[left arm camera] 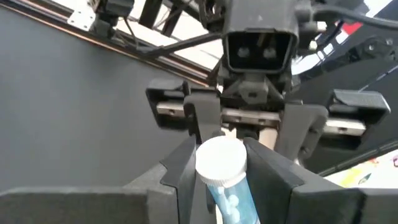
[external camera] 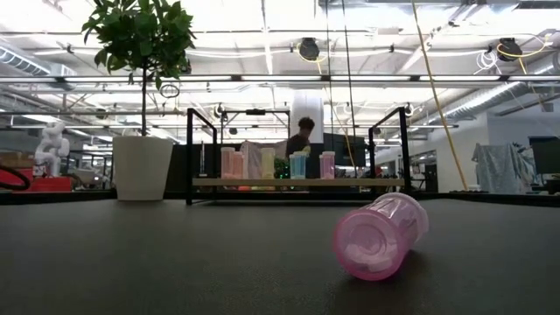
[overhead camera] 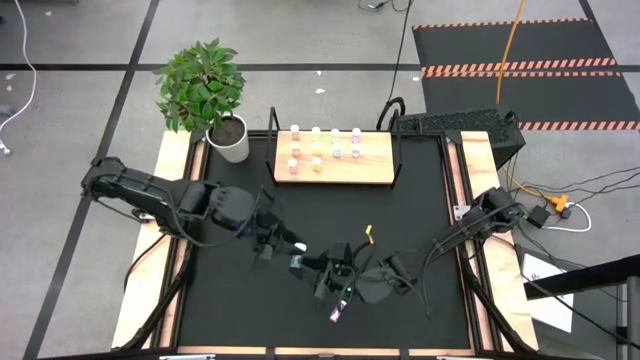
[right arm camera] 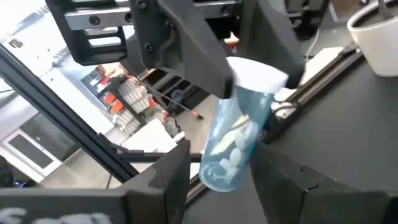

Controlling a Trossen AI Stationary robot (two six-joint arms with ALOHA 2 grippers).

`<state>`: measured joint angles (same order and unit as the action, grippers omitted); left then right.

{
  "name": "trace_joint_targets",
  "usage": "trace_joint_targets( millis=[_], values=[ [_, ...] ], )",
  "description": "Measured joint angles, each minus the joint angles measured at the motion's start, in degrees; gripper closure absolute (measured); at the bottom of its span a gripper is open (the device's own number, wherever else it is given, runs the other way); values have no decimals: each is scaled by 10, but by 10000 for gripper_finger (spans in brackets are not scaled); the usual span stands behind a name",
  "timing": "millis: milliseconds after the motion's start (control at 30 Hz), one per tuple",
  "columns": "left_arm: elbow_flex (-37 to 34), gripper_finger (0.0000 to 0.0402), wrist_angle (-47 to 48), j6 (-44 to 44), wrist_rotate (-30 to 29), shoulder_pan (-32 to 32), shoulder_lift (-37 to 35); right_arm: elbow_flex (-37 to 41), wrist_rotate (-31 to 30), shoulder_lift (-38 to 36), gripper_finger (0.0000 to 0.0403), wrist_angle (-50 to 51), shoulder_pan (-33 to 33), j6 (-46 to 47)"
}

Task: Pick and place medicine bottles onto shelf by color
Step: Put the blue pill bottle on the shelf aligned with the other blue pill bottles

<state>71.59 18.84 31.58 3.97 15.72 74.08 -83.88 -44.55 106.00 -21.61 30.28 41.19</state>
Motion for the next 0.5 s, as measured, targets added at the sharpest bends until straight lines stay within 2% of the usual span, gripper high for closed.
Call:
trace_joint_targets(
  millis=[233,500],
  values=[
    [10,277,-1,-8,-1,-13,0,0,15,-1,230,-22,-16,-13],
    [10,277,1,-19,19,-25,0,0,27,-1,297,-17,-22,-11]
  ],
)
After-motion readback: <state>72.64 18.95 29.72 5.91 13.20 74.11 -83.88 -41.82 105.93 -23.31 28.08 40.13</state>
